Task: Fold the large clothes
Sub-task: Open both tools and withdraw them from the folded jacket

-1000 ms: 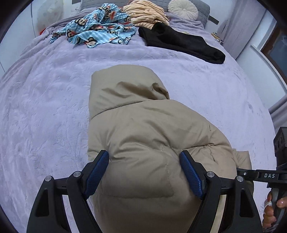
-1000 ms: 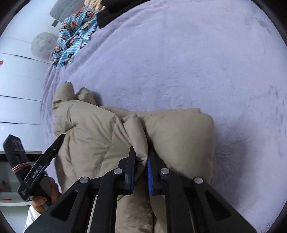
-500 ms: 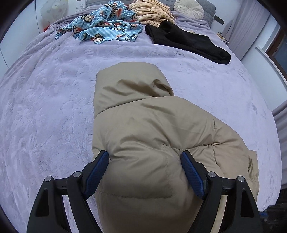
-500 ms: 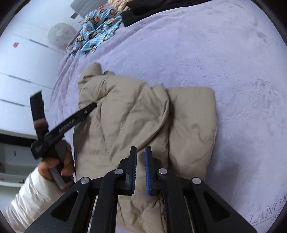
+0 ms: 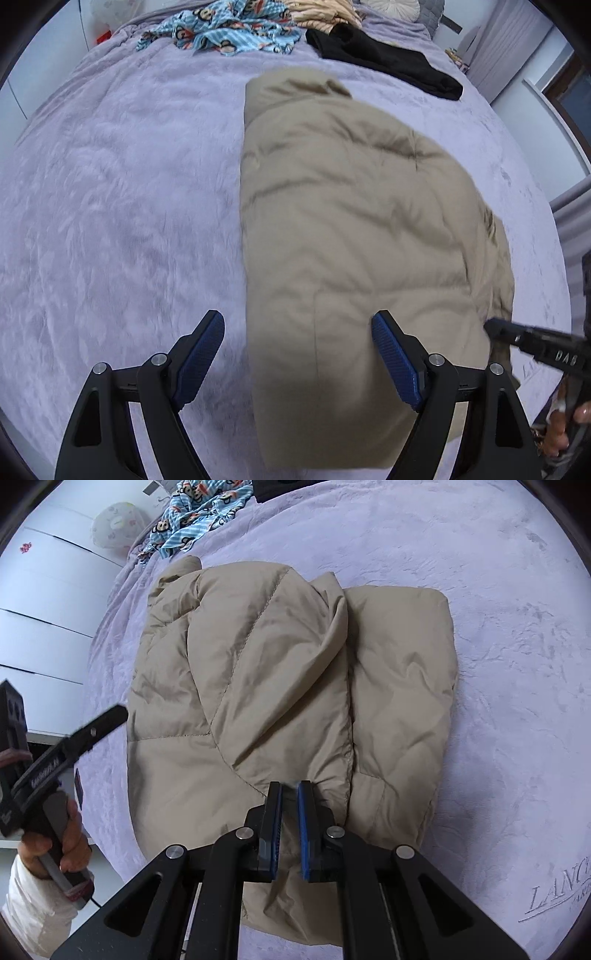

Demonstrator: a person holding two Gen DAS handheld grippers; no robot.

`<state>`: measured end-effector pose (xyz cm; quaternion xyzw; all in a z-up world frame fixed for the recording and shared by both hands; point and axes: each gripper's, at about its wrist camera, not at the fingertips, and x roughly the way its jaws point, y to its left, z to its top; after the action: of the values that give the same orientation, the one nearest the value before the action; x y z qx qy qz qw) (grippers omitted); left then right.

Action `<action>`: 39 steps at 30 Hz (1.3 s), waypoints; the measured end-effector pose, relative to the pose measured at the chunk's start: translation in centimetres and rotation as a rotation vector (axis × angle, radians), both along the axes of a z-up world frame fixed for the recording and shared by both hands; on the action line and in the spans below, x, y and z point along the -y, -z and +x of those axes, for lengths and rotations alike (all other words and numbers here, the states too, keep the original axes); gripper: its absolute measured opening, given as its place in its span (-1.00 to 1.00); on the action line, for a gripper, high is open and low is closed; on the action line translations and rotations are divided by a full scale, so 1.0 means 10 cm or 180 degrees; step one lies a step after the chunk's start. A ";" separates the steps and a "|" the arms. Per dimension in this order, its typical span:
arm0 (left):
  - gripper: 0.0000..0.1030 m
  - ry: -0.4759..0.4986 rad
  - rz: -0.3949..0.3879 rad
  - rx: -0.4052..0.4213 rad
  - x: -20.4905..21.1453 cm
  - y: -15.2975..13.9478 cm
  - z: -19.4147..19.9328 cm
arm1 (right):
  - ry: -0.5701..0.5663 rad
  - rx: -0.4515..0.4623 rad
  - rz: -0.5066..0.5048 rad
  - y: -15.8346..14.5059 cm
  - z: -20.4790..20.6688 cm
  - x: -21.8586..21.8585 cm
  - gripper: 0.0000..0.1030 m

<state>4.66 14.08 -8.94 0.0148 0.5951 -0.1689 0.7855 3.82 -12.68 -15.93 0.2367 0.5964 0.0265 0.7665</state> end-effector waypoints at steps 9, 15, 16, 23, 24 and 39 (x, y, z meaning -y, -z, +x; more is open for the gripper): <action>0.62 -0.0007 0.0010 -0.0181 -0.05 0.08 -0.21 | 0.0135 -0.0160 -0.0036 0.11 -0.08 -0.06 -0.85; 0.62 0.0034 0.0084 -0.0154 -0.03 -0.03 -0.27 | 0.0194 -0.0240 -0.0078 0.04 -0.11 -0.16 -0.77; 0.62 0.0014 0.0090 -0.0161 -0.04 -0.05 -0.28 | 0.0193 -0.0266 -0.0076 0.04 -0.13 -0.17 -0.77; 0.62 -0.0079 0.0130 -0.0107 -0.02 -0.20 -0.44 | 0.0080 -0.0301 -0.0061 -0.05 -0.25 -0.23 -0.77; 0.62 -0.0095 0.0151 -0.0113 -0.01 -0.21 -0.47 | 0.0048 -0.0289 -0.0063 -0.07 -0.26 -0.22 -0.77; 1.00 -0.0260 0.0335 -0.0027 0.23 -0.55 -1.03 | -0.0030 -0.0122 0.0077 -0.31 -0.60 -0.01 -0.77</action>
<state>-5.67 11.74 -3.39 0.0310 0.6066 -0.1053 0.7874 -2.20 -12.60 -12.86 0.2435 0.6117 0.0328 0.7520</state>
